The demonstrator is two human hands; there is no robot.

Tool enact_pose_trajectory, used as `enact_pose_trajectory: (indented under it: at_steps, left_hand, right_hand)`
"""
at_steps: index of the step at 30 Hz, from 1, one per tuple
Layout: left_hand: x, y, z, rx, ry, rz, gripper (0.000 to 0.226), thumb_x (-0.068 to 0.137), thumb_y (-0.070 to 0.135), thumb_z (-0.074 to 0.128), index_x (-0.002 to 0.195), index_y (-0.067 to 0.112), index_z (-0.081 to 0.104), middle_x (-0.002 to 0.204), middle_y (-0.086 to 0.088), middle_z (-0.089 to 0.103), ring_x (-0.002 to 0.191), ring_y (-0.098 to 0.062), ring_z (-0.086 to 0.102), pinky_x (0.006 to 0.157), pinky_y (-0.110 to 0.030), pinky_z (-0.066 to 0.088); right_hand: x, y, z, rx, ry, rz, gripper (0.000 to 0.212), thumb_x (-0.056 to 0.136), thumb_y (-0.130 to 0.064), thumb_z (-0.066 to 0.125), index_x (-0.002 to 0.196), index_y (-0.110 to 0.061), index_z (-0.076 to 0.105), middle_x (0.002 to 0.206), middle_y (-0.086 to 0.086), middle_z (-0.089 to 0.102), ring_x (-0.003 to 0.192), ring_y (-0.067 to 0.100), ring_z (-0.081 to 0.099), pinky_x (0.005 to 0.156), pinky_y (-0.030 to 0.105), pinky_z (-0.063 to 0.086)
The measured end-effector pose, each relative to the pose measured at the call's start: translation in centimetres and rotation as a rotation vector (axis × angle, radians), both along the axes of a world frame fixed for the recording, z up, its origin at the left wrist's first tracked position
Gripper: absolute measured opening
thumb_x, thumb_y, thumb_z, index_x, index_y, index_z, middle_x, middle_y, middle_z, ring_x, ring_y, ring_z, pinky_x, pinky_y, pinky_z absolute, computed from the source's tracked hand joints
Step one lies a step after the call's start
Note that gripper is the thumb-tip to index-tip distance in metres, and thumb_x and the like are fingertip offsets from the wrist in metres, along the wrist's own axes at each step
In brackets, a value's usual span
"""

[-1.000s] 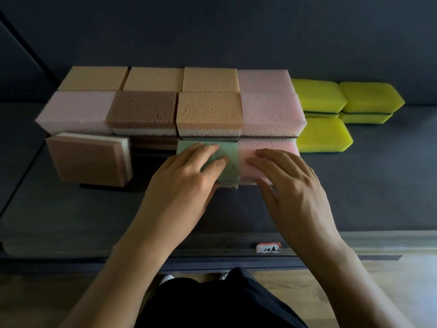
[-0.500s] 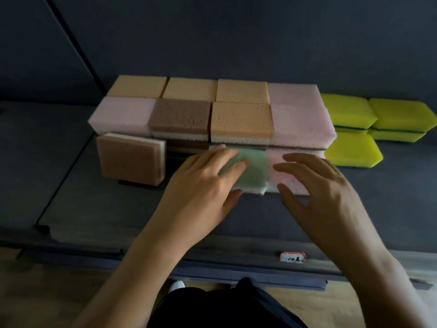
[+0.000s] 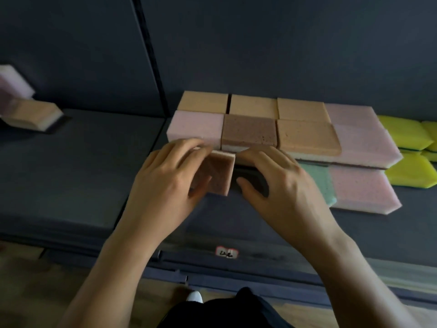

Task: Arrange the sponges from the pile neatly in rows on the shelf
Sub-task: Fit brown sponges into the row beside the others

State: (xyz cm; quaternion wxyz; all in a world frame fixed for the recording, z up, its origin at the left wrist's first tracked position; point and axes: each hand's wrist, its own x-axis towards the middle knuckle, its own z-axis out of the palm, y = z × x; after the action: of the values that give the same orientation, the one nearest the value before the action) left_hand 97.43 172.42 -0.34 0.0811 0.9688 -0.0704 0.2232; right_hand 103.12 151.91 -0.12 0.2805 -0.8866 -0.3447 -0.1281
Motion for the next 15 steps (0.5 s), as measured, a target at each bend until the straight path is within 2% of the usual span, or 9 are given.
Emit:
enact_pose_trajectory:
  at_steps: [5, 10, 15]
  left_hand:
    - [0.8, 2.0, -1.0, 0.009, 0.092, -0.034, 0.06, 0.08, 0.026, 0.074, 0.135, 0.013, 0.054, 0.138, -0.002, 0.052, 0.128, -0.023, 0.049, 0.102, -0.036, 0.039]
    - [0.8, 2.4, -1.5, 0.03, 0.132, -0.082, 0.073, 0.074, 0.03, 0.079, 0.138, 0.015, 0.049, 0.138, -0.002, 0.05, 0.129, -0.023, 0.046, 0.103, -0.037, 0.037]
    - [1.2, 3.0, -1.9, 0.059, 0.138, -0.134, 0.084, 0.068, 0.036, 0.083, 0.141, 0.013, 0.046, 0.139, -0.005, 0.048, 0.13, -0.027, 0.044, 0.104, -0.043, 0.038]
  right_hand:
    - [-0.1, 2.8, -0.6, -0.029, -0.001, -0.05, 0.043, 0.087, -0.023, 0.07, 0.128, -0.017, 0.058, 0.124, 0.0, 0.06, 0.112, 0.026, 0.057, 0.087, 0.039, 0.053]
    - [-0.3, 3.7, -1.6, -0.066, 0.025, -0.076, 0.048, 0.084, -0.022, 0.073, 0.129, -0.016, 0.056, 0.129, 0.0, 0.057, 0.115, 0.023, 0.056, 0.088, 0.037, 0.053]
    - [-0.8, 4.2, -2.1, -0.005, 0.05, -0.097, 0.04, 0.087, -0.016, 0.07, 0.126, -0.015, 0.058, 0.125, 0.001, 0.058, 0.112, 0.024, 0.057, 0.089, 0.035, 0.052]
